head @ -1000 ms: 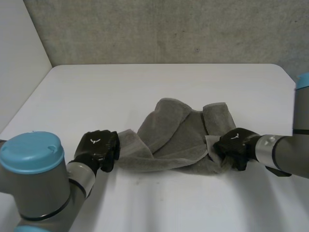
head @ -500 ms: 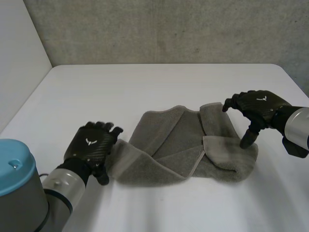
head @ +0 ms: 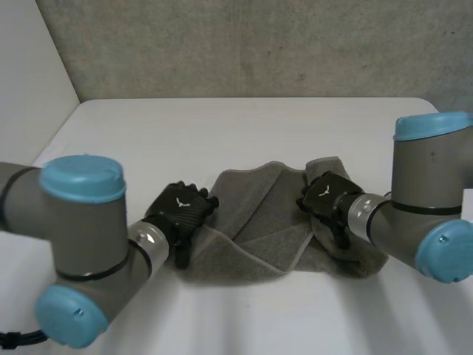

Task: Fold the towel.

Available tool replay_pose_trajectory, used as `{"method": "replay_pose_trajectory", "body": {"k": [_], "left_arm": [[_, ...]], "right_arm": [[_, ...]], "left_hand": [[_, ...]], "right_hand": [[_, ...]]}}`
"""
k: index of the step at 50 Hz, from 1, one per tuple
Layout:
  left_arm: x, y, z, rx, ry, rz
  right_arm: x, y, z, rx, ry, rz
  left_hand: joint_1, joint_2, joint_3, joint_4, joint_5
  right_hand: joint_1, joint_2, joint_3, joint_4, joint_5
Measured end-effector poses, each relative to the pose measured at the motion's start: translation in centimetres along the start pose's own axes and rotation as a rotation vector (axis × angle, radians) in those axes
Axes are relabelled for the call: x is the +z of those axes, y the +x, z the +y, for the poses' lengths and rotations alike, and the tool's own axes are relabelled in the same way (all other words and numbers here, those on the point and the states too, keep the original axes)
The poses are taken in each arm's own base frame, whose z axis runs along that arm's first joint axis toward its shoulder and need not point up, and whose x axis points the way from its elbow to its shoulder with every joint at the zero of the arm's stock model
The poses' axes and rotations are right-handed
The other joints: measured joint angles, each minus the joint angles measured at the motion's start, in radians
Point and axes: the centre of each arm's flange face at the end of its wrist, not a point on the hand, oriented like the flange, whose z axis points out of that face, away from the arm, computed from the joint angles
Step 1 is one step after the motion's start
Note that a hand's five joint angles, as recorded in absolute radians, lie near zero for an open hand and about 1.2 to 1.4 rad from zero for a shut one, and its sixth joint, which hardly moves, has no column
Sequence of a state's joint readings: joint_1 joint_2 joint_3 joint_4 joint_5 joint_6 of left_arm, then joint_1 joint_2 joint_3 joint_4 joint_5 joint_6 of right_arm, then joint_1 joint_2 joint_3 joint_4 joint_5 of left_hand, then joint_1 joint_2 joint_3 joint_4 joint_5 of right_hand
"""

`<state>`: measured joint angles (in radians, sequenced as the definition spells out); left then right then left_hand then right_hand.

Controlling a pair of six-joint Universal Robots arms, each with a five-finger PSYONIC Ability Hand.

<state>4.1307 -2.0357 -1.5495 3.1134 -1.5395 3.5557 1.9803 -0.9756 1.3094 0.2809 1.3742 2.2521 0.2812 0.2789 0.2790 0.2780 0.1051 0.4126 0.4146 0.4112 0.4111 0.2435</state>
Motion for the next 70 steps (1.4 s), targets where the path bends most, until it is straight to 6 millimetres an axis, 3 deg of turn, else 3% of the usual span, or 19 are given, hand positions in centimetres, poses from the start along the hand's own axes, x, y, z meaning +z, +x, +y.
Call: {"method": "replay_pose_trajectory", "body": {"k": [2,3,7,9,14,18,23,24,26,31,34,37,39,45,51,57,63,68,70], "left_arm": [[0.7,0.1,0.4,0.031,-0.035,0.016],[1.1,0.2,0.7,0.053,-0.055,0.026],[1.8,0.3,0.9,0.095,-0.075,0.04],[2.1,0.2,0.6,0.111,-0.067,0.044],[2.9,-0.6,-1.5,0.127,0.015,0.023],[3.7,-2.7,-6.1,0.125,0.184,-0.072],[3.0,-8.2,-14.0,0.053,0.472,-0.332],[2.1,-10.6,-16.4,-0.002,0.571,-0.442],[0.4,-13.9,-19.0,-0.097,0.7,-0.584],[-2.6,-18.9,-21.1,-0.313,0.909,-0.754],[-2.4,-19.9,-19.9,-0.384,0.913,-0.759],[-1.2,-19.6,-17.5,-0.414,0.85,-0.728],[0.5,-18.4,-14.4,-0.419,0.744,-0.666],[3.5,-13.3,-5.8,-0.395,0.463,-0.475],[3.8,-8.5,1.5,-0.392,0.22,-0.324],[2.1,-7.4,5.3,-0.4,0.078,-0.299],[0.1,-7.6,5.9,-0.382,0.043,-0.318],[-1.7,-7.3,5.6,-0.339,0.034,-0.322],[-2.3,-7.1,5.5,-0.321,0.026,-0.315]], "right_arm": [[0.4,-0.2,0.2,-0.021,-0.005,-0.004],[0.6,-0.1,0.2,-0.032,-0.005,-0.002],[1.1,0.5,-0.2,-0.042,0.007,0.019],[1.3,1.1,-0.6,-0.043,0.024,0.045],[1.9,4.3,-2.6,-0.045,0.091,0.178],[1.4,9.6,-5.8,-0.034,0.193,0.409],[-2.5,17.4,-11.1,0.025,0.431,0.765],[-4.3,19.5,-12.4,0.056,0.519,0.858],[-7.2,22.1,-13.8,0.108,0.651,0.971],[-10.5,24.7,-13.8,0.205,0.816,1.047],[-9.4,23.9,-12.1,0.244,0.805,0.97],[-7.2,21.7,-10.0,0.267,0.748,0.829],[-4.7,18.3,-7.6,0.282,0.67,0.661],[-0.5,10.0,-1.9,0.291,0.478,0.344],[0.8,4.5,2.8,0.24,0.292,0.201],[-0.3,3.2,5.4,0.228,0.157,0.151],[-2.1,3.8,6.2,0.269,0.099,0.15],[-3.6,4.3,6.8,0.313,0.074,0.167],[-3.9,4.2,7.1,0.324,0.068,0.168]], "left_hand": [[0.05,0.054,0.054,0.054,0.054],[0.22,0.208,0.208,0.208,0.202],[0.611,0.625,0.606,0.609,0.601],[0.791,0.8,0.797,0.801,0.791],[0.88,0.913,0.909,0.914,0.885],[0.89,0.931,0.928,0.933,0.9],[0.895,0.936,0.933,0.938,0.905],[0.898,0.936,0.934,0.938,0.905],[0.899,0.937,0.934,0.939,0.91],[0.899,0.937,0.935,0.939,0.91],[0.899,0.938,0.935,0.939,0.91],[0.899,0.938,0.936,0.939,0.91],[0.899,0.938,0.936,0.939,0.91],[0.899,0.939,0.937,0.939,0.91],[0.899,0.939,0.937,0.939,0.91],[0.899,0.939,0.937,0.939,0.91],[0.891,0.901,0.9,0.914,0.903],[0.354,0.353,0.364,0.365,0.356],[0.251,0.247,0.253,0.254,0.248]], "right_hand": [[0.164,0.142,0.147,0.152,0.161],[0.395,0.401,0.397,0.4,0.402],[0.882,0.882,0.86,0.866,0.86],[0.931,0.921,0.924,0.929,0.921],[0.931,0.921,0.924,0.93,0.921],[0.931,0.921,0.924,0.93,0.921],[0.931,0.921,0.924,0.93,0.921],[0.931,0.921,0.924,0.93,0.921],[0.931,0.921,0.924,0.93,0.921],[0.931,0.921,0.924,0.93,0.923],[0.931,0.921,0.924,0.93,0.925],[0.931,0.921,0.924,0.93,0.925],[0.931,0.921,0.924,0.93,0.925],[0.931,0.921,0.924,0.93,0.925],[0.931,0.921,0.924,0.93,0.925],[0.931,0.921,0.924,0.93,0.925],[0.931,0.921,0.924,0.93,0.925],[0.931,0.921,0.924,0.93,0.925],[0.931,0.921,0.924,0.93,0.925]]}}
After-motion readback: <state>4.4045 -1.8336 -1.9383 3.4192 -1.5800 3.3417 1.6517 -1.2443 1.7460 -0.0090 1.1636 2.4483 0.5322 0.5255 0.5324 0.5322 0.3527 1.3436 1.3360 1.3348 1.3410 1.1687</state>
